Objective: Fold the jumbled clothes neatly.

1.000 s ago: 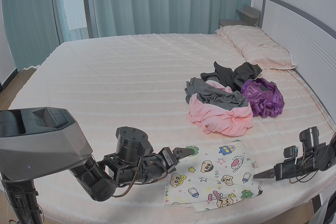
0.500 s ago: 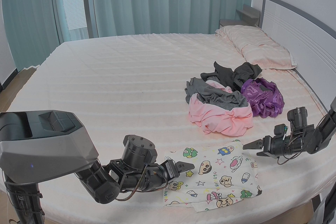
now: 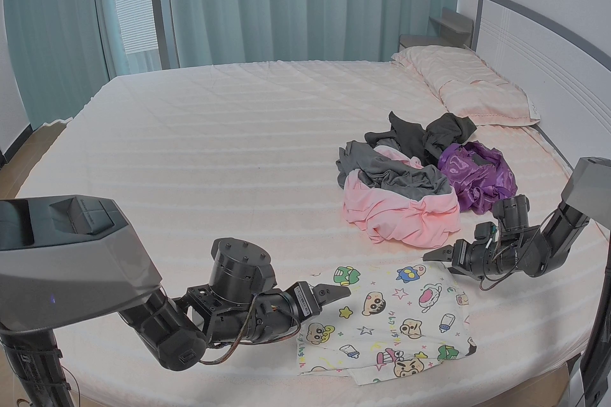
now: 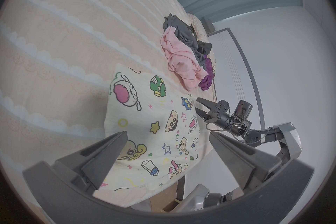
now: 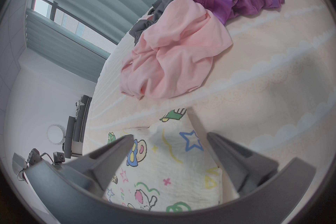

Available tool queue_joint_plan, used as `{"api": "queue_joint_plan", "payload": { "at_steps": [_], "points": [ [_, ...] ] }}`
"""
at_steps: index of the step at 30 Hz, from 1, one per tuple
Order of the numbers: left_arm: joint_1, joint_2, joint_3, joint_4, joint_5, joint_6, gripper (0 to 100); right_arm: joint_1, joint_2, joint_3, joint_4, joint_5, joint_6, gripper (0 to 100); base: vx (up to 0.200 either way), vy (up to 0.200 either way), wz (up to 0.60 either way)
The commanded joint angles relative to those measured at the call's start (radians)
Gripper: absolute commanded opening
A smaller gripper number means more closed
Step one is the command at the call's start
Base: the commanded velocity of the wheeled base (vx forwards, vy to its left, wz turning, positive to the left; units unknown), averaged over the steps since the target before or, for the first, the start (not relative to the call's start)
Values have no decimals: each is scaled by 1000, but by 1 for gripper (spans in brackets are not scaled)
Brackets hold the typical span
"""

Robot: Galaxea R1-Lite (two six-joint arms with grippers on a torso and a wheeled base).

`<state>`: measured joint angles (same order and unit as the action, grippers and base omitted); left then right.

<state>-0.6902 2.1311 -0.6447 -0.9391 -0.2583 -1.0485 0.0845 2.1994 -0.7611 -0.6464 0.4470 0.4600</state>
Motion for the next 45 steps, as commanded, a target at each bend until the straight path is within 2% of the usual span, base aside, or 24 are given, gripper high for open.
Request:
{"api": "queue_joint_plan", "payload": {
  "at_steps": [1,17,22,23,35,45],
  "points": [
    [0,-7,2,0,4,1,100,5,36,-9,-9,-1,8,0,0,0,0],
    [-8,46,-12,0,4,2,100,-17,14,-14,-33,-5,63,0,0,0,0],
    [-8,49,-12,2,4,2,100,-15,17,-11,-45,-33,66,0,0,0,0],
    [-8,49,-12,2,4,2,100,-15,17,-11,-45,-34,65,100,0,0,0],
    [0,-26,-13,-7,2,-8,100,-51,-98,54,-49,-42,65,100,0,0,0],
    [-6,113,-69,-36,68,2,100,-52,-237,198,-49,-42,63,100,0,0,0]
  ]
}}
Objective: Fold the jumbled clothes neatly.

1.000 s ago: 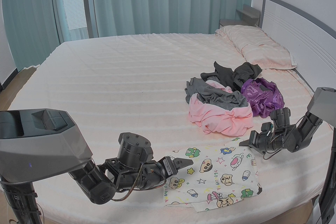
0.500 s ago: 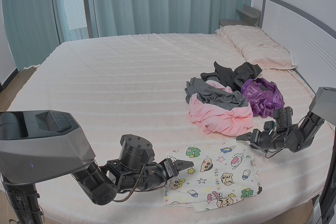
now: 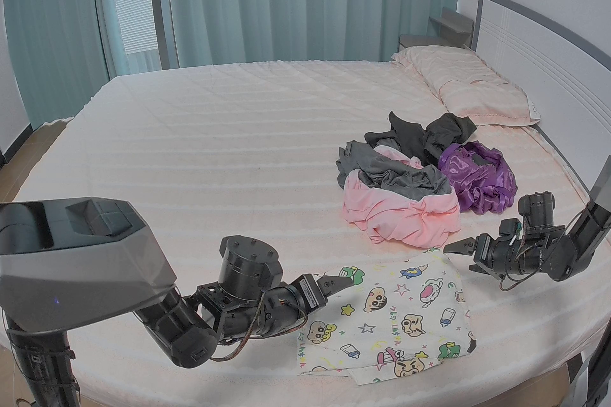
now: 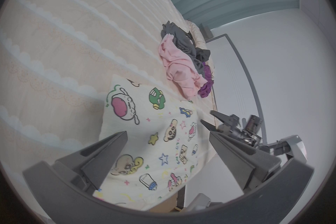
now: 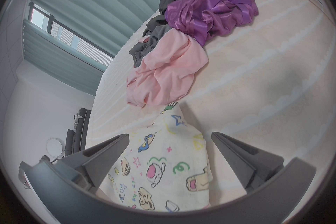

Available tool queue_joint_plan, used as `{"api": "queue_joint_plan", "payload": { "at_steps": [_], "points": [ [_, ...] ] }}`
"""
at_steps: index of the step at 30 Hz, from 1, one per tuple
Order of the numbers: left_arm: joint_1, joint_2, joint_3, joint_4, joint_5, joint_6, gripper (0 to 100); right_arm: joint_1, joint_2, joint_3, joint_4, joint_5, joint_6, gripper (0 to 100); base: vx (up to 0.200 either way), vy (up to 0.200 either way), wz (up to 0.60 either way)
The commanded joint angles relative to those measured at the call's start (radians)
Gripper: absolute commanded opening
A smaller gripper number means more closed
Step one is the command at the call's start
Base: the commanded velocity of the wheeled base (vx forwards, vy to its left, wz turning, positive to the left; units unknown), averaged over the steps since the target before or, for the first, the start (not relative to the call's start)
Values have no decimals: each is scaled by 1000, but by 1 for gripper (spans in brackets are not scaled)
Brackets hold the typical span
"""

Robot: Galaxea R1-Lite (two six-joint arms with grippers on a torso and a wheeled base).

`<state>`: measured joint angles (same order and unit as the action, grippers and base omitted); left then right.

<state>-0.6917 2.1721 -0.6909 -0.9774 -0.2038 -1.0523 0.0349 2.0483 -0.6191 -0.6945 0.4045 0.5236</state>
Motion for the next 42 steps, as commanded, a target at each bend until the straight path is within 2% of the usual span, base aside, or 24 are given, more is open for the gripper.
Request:
{"api": "queue_joint_plan", "payload": {
  "at_steps": [1,9,14,17,21,24,26,33,34,35,38,42],
  "points": [
    [-5,75,-22,3,15,6,100,-3,-97,67,0,1,1,100,0,0,0],
    [43,9,-7,3,27,5,100,16,-111,162,-2,-3,-1,100,0,0,0],
    [106,-100,44,3,47,6,100,8,-227,223,0,-12,-1,100,0,0,0],
    [167,-233,99,5,64,18,100,7,-367,291,0,-33,-2,100,0,0,0],
    [208,-385,185,2,161,107,100,7,-534,366,0,-85,-10,100,0,0,0],
    [224,-500,246,-1,248,187,100,7,-688,412,9,-88,-11,100,0,0,0],
    [225,-546,267,-1,273,207,100,7,-737,424,10,-90,-11,100,0,0,0],
    [221,-896,409,6,483,353,100,3,-1057,547,15,-95,-28,100,0,0,0],
    [221,-896,409,6,483,353,100,3,-1057,547,15,-95,-28,100,0,0,0],
    [213,-985,448,6,541,411,100,-7,-1120,578,15,-107,-45,100,0,0,0],
    [208,-1114,501,10,615,488,100,-23,-1209,619,21,-113,-79,100,0,0,0],
    [208,-1232,573,10,695,592,100,-53,-1323,619,127,-119,-103,100,0,0,0]
  ]
}}
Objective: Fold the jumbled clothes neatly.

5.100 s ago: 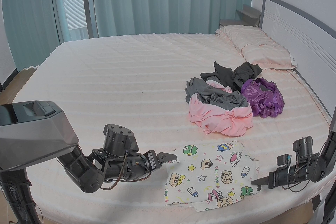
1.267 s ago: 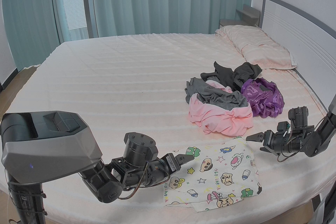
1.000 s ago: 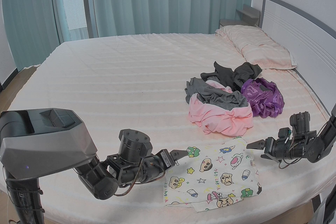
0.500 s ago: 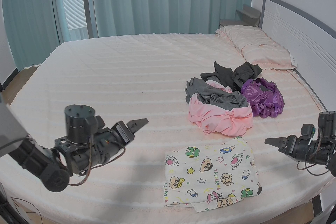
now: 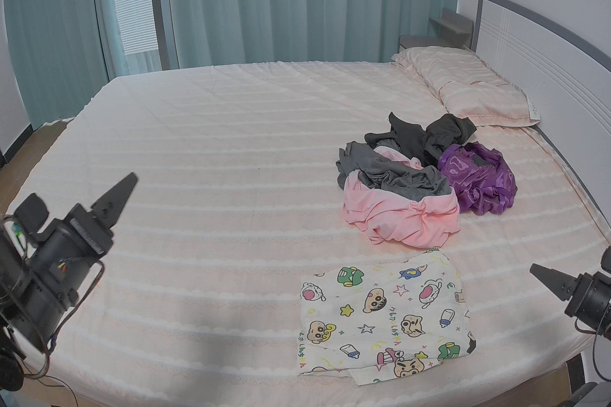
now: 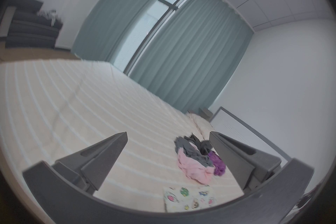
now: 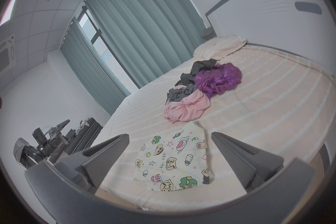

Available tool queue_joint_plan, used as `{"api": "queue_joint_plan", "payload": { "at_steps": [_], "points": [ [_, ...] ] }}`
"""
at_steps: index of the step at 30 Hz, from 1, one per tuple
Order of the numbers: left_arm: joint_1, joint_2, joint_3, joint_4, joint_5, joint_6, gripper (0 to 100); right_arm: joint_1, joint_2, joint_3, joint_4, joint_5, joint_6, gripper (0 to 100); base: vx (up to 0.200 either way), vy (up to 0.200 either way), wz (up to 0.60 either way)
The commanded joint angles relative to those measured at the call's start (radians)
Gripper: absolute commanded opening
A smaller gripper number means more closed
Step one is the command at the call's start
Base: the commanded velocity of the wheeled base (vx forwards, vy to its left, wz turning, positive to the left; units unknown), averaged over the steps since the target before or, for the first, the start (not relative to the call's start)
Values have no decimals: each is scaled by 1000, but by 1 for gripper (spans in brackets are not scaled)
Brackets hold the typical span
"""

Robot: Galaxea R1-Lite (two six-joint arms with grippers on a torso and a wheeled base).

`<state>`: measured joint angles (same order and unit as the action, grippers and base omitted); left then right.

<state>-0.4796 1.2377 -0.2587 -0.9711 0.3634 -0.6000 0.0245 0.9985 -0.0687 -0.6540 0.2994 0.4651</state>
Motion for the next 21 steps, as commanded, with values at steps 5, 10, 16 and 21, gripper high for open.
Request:
{"api": "queue_joint_plan", "payload": {
  "at_steps": [5,10,16,21],
  "points": [
    [1,-446,228,9,193,301,100,-51,-483,69,271,-14,-143,100,0,0,0],
    [64,-595,259,75,213,450,100,-49,-656,67,461,-14,-229,100,0,0,0],
    [144,-767,259,173,210,572,100,-58,-776,69,593,-22,-335,100,0,0,0],
    [234,-902,259,279,206,614,100,-75,-853,53,639,-86,-376,100,0,0,0]
  ]
}}
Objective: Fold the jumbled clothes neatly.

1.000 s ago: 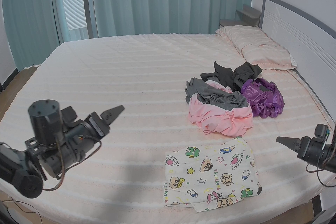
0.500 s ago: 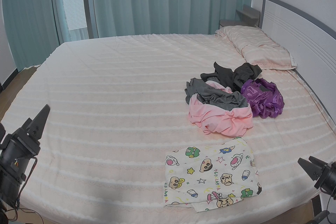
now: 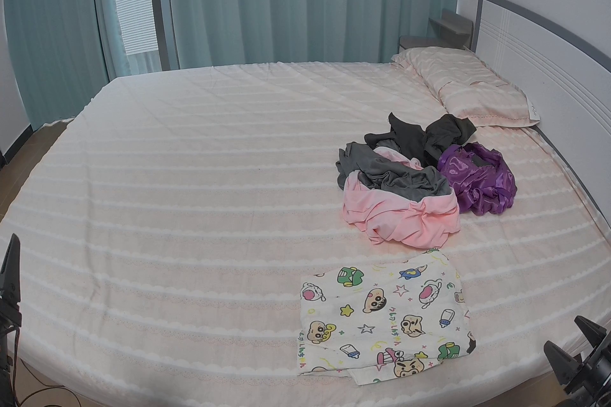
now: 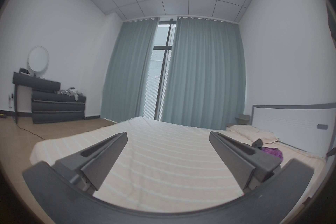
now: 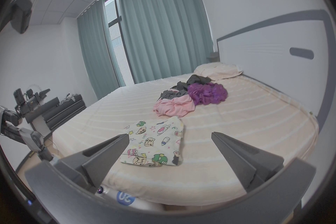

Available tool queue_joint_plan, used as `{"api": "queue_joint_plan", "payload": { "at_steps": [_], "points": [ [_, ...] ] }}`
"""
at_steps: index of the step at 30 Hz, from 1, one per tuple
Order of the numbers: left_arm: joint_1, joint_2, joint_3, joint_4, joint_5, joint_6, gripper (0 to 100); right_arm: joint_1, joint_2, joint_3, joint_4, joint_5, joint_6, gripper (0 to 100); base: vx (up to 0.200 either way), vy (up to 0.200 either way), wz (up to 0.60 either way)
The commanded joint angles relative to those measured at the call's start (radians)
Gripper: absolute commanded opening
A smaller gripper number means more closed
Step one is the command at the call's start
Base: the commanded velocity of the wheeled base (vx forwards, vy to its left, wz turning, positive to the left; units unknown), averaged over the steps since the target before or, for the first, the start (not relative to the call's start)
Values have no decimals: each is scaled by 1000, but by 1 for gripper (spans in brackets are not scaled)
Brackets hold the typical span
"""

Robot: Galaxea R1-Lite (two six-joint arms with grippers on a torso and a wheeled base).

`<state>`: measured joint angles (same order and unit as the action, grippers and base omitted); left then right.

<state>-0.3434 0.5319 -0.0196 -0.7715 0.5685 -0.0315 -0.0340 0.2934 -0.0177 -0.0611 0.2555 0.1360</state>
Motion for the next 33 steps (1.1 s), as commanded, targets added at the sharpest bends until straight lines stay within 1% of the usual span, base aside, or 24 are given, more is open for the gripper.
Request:
{"api": "queue_joint_plan", "payload": {
  "at_steps": [1,4,5,6,7,10,14,15,16,17,18,21,26,28,29,30,31,33],
  "points": [
    [115,-227,20,107,-4,48,100,-18,-168,2,46,-48,-50,100,0,0,0],
    [149,-305,18,195,-32,59,100,-20,-206,1,47,-59,-55,100,0,0,0],
    [150,-313,18,204,-35,59,100,-20,-206,2,47,-62,-56,100,0,0,0],
    [172,-360,18,271,-44,62,100,-20,-204,1,49,-125,-59,100,0,0,0],
    [184,-380,17,297,-45,62,100,-20,-204,1,52,-154,-61,100,0,0,0],
    [224,-435,17,362,-61,64,100,-20,-204,-7,75,-203,-64,100,0,0,0],
    [300,-449,12,370,-81,68,100,-20,-204,-15,87,-248,-75,100,0,0,0],
    [300,-449,12,370,-81,68,100,-20,-204,-15,87,-248,-75,100,0,0,0],
    [356,-469,13,371,-124,85,100,-20,-204,-16,90,-268,-105,100,0,0,0],
    [373,-477,17,371,-142,90,100,-20,-204,-16,93,-274,-119,100,0,0,0],
    [371,-477,18,371,-153,91,100,-20,-204,-16,95,-279,-136,100,0,0,0],
    [366,-477,18,371,-148,93,100,-20,-206,-15,86,-291,-177,100,0,0,0],
    [366,-477,20,379,-148,87,100,-18,-206,-5,63,-277,-193,100,0,0,0],
    [366,-477,20,426,-148,87,100,-15,-208,-4,63,-239,-176,100,0,0,0],
    [366,-477,20,426,-148,87,100,-15,-208,-4,63,-239,-176,100,0,0,0],
    [366,-477,20,503,-147,84,100,0,-223,-4,61,-191,-162,100,0,0,0],
    [366,-477,20,557,-147,82,100,23,-250,-5,66,-163,-162,100,0,0,0],
    [366,-477,20,620,-147,79,100,40,-293,-7,73,-137,-164,100,0,0,0]
  ]
}}
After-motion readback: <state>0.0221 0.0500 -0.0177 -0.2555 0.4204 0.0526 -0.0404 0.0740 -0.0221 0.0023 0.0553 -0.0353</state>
